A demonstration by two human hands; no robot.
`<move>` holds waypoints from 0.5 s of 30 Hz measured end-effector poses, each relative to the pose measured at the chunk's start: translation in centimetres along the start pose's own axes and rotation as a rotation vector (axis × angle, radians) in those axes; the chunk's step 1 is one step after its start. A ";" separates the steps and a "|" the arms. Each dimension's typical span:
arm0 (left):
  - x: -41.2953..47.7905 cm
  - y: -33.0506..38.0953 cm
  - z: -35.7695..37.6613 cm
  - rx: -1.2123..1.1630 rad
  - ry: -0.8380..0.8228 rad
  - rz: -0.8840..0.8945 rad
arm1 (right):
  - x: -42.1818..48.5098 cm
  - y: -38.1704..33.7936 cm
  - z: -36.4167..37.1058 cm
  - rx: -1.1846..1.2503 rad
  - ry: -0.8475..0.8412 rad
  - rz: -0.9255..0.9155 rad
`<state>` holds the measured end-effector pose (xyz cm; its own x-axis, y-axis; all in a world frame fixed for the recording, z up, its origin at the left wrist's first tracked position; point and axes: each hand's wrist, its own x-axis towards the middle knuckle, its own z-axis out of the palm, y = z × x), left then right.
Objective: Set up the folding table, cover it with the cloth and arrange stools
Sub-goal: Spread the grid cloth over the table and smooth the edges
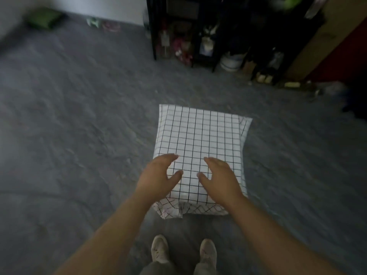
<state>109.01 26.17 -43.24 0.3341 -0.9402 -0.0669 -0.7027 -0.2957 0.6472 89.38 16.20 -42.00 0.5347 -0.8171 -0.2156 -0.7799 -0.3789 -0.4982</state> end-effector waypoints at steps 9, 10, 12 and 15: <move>-4.2 8.1 -9.4 0.060 0.096 0.167 | -5.6 -8.0 -9.9 -0.088 0.099 -0.141; -4.5 8.6 -9.9 0.076 0.116 0.177 | -5.9 -8.5 -10.4 -0.086 0.106 -0.164; -5.1 9.5 -10.8 0.101 0.152 0.177 | -6.2 -9.3 -11.2 -0.085 0.109 -0.214; -6.0 10.5 -12.1 0.124 0.192 0.136 | -5.8 -10.3 -12.5 -0.078 0.096 -0.293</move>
<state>107.25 30.74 -26.82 0.3363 -0.9268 0.1672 -0.8168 -0.1986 0.5417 90.23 19.39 -25.14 0.7099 -0.7042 0.0094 -0.6219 -0.6330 -0.4610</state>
